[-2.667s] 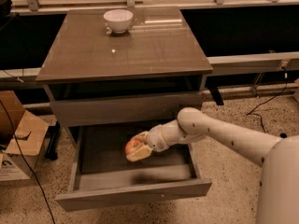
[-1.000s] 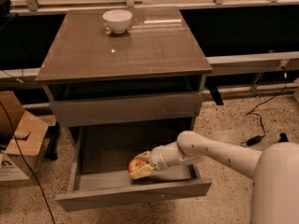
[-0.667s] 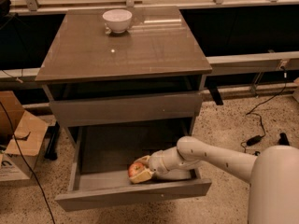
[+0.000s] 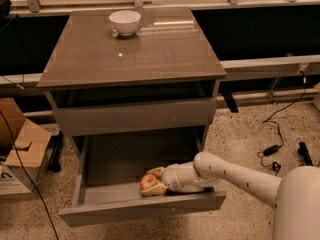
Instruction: Place apple into middle drawer
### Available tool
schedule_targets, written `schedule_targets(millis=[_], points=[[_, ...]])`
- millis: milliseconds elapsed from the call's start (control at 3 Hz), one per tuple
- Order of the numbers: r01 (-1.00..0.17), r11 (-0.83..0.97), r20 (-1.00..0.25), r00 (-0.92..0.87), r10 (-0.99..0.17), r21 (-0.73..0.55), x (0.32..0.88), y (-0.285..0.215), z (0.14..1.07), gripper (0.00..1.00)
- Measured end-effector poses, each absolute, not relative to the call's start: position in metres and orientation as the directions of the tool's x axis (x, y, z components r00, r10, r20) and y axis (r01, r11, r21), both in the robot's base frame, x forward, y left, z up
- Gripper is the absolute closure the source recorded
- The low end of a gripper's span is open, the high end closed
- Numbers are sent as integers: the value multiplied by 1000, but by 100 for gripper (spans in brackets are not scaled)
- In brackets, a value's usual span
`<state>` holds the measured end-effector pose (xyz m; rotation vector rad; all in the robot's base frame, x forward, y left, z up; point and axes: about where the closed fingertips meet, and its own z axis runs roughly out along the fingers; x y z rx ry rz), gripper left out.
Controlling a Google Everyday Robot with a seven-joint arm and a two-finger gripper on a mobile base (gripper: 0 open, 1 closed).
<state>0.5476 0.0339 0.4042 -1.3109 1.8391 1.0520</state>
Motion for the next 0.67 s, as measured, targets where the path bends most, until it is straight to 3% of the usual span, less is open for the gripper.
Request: schedule_targets(millis=[333,667], points=[[-953,183,-846,-299,-442,241,548,34,404,0],[-953,183,-846,-299,-442,241,548,34,404,0]])
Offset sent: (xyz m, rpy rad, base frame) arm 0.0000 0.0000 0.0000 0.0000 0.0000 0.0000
